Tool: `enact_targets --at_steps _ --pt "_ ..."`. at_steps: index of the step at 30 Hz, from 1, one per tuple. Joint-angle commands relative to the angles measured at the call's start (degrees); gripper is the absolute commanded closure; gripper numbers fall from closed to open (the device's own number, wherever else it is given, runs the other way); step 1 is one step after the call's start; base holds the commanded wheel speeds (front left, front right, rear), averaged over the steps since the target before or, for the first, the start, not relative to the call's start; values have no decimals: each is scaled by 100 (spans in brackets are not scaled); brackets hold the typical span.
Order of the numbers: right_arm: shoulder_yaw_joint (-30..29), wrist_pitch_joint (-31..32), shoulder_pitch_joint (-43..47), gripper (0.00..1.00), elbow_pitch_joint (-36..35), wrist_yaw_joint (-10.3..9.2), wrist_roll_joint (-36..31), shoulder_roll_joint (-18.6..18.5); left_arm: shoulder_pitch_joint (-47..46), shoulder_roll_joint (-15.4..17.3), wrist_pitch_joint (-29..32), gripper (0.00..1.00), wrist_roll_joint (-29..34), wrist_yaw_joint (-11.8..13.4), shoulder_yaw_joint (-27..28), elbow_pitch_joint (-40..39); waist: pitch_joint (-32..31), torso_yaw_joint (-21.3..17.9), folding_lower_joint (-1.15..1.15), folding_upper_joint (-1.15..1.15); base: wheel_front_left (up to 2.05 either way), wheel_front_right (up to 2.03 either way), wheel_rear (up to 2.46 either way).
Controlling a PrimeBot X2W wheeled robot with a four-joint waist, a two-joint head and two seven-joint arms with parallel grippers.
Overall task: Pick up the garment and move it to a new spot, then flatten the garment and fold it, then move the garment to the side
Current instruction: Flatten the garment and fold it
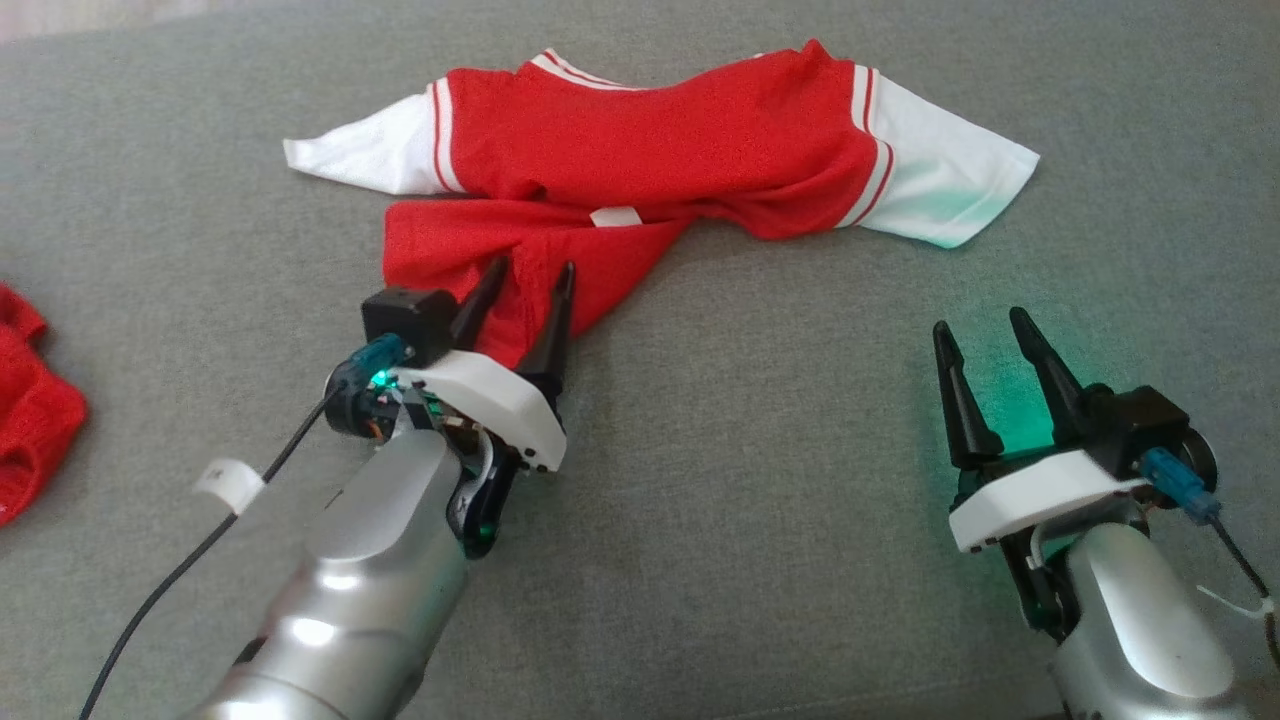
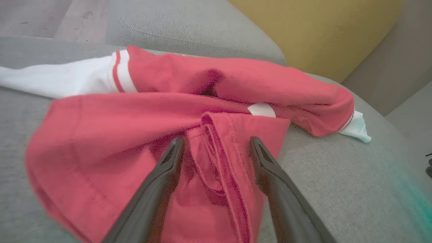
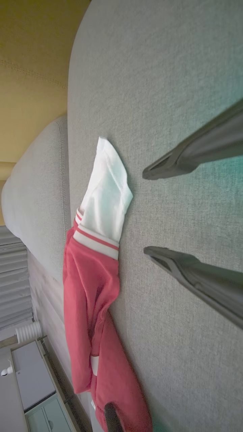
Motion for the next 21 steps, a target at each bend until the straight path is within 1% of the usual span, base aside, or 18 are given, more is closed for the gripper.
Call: enact_targets --at_steps 1,3,4,5,6,8,11,14,16,18,21 --pt "110 -62 -116 0 -194 -4 43 14 -271 58 -48 0 -70 -46 -22 -38 67 -57 -1 0 0 0 0" --pt "105 -62 -120 0 -196 -4 56 10 -310 58 -96 0 -108 -59 -108 4 77 -60 -1 0 0 0 0" --pt "99 -62 -123 0 -196 -4 67 9 -352 58 -184 29 -112 -70 -190 33 83 -57 -1 0 0 0 0" --pt "91 -62 -127 0 -197 -4 83 12 -391 58 -281 68 -93 -78 -263 56 84 -49 -1 0 0 0 0" --pt "80 -62 -127 0 -196 -4 96 16 -429 58 -367 100 -44 -85 -344 72 81 -36 -1 0 0 0 0" --pt "45 -62 -104 0 -187 -4 118 27 -460 58 -492 100 44 -99 -483 54 50 19 -1 0 0 0 0" --pt "7 -62 -35 0 -137 -4 138 29 -482 58 -570 100 386 -112 -731 -96 -40 152 -1 0 0 0 0" --pt "-76 -62 67 0 -95 -4 158 43 -407 124 -578 100 995 -66 -580 -865 -165 343 -1 0 0 0 0" --pt "-120 -62 148 0 -64 -4 180 60 -202 225 -579 100 1517 -19 -527 -1448 -280 479 -1 0 0 0 0" --pt "-158 -62 234 0 -31 -4 207 90 75 340 -580 100 1988 -33 -563 -1976 -402 604 -1 0 0 0 0" --pt "-201 -62 360 0 18 -4 233 144 565 543 -581 100 2385 -66 -647 -2377 -579 763 -1 0 0 0 0"
